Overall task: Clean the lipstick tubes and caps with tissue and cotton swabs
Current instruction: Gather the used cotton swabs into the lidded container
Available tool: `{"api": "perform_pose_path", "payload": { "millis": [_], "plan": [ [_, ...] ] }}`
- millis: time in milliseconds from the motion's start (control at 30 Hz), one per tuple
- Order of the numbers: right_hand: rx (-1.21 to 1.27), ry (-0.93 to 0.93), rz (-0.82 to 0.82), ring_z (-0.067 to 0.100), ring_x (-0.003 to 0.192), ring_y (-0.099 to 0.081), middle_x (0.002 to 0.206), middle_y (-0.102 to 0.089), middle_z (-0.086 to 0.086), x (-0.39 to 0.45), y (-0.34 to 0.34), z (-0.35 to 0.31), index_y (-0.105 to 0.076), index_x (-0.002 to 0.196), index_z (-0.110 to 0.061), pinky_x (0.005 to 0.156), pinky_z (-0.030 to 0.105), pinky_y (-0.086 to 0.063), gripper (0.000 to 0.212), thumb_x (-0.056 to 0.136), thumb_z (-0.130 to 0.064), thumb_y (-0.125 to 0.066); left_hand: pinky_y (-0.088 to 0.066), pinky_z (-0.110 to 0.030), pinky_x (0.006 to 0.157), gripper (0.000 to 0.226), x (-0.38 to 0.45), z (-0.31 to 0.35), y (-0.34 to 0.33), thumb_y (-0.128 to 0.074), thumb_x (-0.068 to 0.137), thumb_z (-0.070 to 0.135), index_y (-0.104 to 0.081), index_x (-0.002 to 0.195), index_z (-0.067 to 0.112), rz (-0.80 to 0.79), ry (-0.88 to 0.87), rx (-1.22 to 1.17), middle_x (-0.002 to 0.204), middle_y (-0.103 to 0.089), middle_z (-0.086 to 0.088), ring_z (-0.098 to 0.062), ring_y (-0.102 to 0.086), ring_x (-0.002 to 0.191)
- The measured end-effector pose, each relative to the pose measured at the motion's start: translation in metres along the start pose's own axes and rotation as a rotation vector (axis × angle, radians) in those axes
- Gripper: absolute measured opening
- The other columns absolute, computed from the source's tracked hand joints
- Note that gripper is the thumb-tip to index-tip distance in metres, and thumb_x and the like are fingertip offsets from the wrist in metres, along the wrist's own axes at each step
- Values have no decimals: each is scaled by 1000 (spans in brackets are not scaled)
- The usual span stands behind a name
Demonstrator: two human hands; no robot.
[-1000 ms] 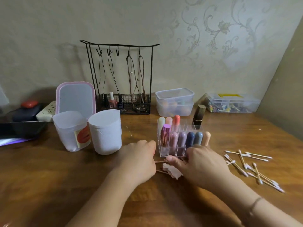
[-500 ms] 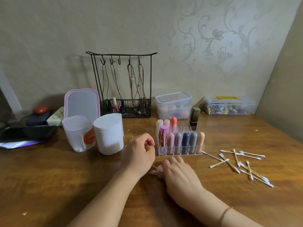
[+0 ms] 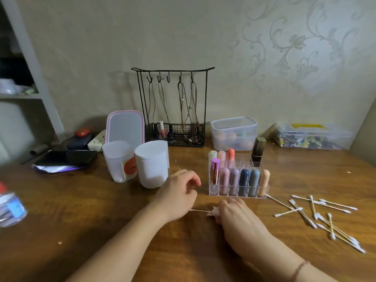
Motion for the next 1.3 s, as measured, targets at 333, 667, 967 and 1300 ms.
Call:
{"api": "perform_pose_path", "payload": {
  "millis": [333,667,967,1300],
  "plan": [
    [-178,49,76,23,126,-44,132,-52,6,4,3,-11,-47,130,-13,95,33,-45,32,102,-23,-37,-48,-23,90,15,-42,4,-8,-48,97,36,-59,107,36,-128,-76,191,107,-51,23,0,-46,100],
    [-39,174,16,20,120,-44,125,-50,3,9,-6,-16,-51,124,-16,95,29,-42,25,102,-18,-41,-51,-19,83,14,-59,-11,18,-61,91,33,-71,101,30,59,45,303,94,-64,16,-2,-52,89],
    [705,-18,135,15,77,-61,88,-62,0,38,6,-35,-55,93,-18,66,29,-50,12,102,-20,-47,-54,-10,61,6,-88,-47,45,-71,84,25,-70,88,29,382,489,-349,81,-70,16,5,-66,71],
    [1261,93,183,15,68,-58,76,-63,3,70,5,-120,-60,97,-9,59,29,-47,23,101,-30,-51,-50,-9,64,15,-98,-70,68,-71,85,26,-72,100,29,490,552,-704,88,-73,18,4,-67,80]
  ]
}}
Point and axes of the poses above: each hand's wrist, its own x-axis towards the middle knuckle, its own y-axis out of the back of the hand, z = x × y, the point moved 8 cm from there along x, towards the middle knuckle
